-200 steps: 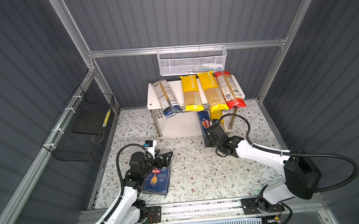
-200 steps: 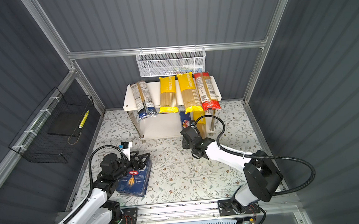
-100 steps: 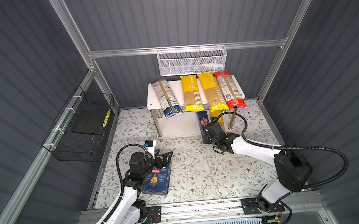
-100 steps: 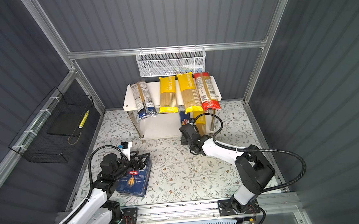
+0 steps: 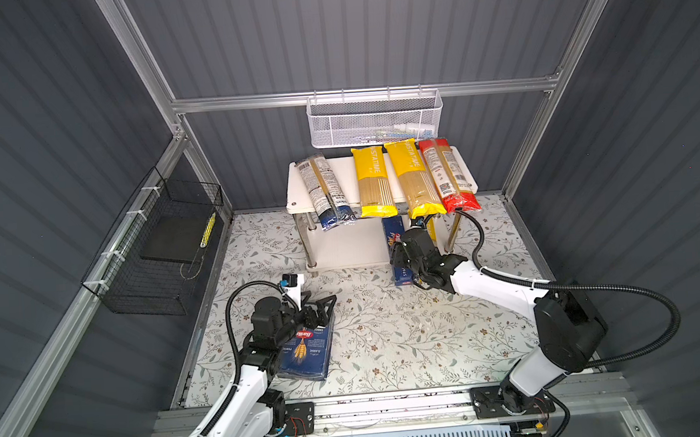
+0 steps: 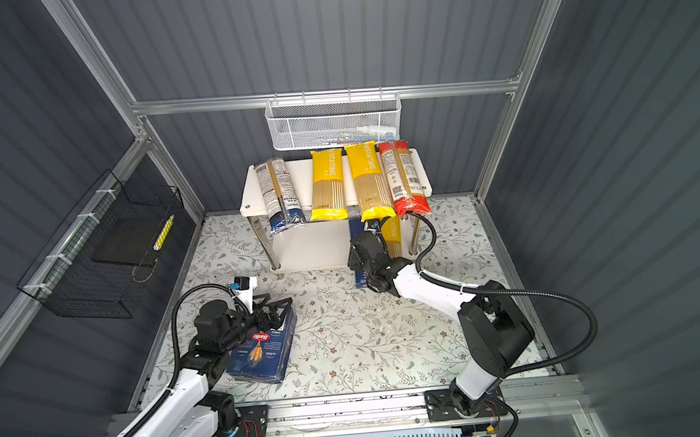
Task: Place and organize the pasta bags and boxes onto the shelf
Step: 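Lower the Barilla box upright against the lower tier's front edge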
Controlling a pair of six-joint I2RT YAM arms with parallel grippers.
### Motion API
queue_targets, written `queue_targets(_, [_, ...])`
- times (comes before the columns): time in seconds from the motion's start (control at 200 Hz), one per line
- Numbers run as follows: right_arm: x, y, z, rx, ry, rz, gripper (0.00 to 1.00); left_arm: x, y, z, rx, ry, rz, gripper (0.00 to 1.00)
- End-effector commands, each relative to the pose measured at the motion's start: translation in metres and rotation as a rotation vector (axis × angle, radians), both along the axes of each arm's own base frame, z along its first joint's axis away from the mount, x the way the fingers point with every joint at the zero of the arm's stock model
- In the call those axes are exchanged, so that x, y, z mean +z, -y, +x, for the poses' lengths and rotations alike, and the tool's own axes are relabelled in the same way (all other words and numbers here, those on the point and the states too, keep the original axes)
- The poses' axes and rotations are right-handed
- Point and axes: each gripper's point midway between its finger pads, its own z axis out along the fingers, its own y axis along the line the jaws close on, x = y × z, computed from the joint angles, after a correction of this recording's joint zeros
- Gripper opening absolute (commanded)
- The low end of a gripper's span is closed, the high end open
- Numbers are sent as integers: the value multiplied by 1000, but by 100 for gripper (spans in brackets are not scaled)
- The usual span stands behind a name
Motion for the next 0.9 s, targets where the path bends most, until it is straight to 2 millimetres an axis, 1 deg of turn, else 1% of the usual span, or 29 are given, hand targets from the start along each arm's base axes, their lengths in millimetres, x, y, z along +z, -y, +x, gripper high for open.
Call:
queue_targets(0.0, [5, 3, -6, 12, -3, 19, 66, -8, 1, -4, -9, -13, 15, 100])
queue_targets(0.095, [3, 4, -19, 45, -1, 35, 65, -8, 1, -4, -10, -13, 15, 100])
queue_targets(0.21, [-2, 12, -37, 66, -10, 56, 65, -9, 1, -4, -11, -15, 15, 100])
queue_targets(0.31, [-8, 13, -56, 115, -42, 73, 66, -9, 1, -4, -13, -16, 15, 100])
queue_targets(0.37, [-10, 10, -67, 166, -58, 71, 66, -9, 1, -5, -11, -17, 14, 100])
queue_targets(0.51, [-16, 20, -92, 193, -102, 37, 66, -9, 1, -4, -11, -17, 13, 99])
queue_targets(0.63, [-16, 26, -113, 216, -131, 66, 67, -9, 0, -4, -8, -16, 14, 100])
queue_targets(0.72, [-14, 24, -128, 249, -141, 106, 67, -9, 1, -5, -9, -17, 15, 100])
queue_targets(0.755, [-19, 23, -133, 259, -156, 112, 67, -9, 0, -4, -7, -16, 15, 99])
queue_targets(0.76, [-14, 23, -133, 262, -145, 121, 67, -9, 0, -4, -7, -17, 15, 99])
queue_targets(0.775, [-10, 22, -136, 271, -137, 135, 67, -9, 0, -4, -6, -18, 15, 100])
queue_targets(0.895, [-9, 14, -148, 319, -154, 174, 67, -9, 0, -4, -5, -17, 16, 100])
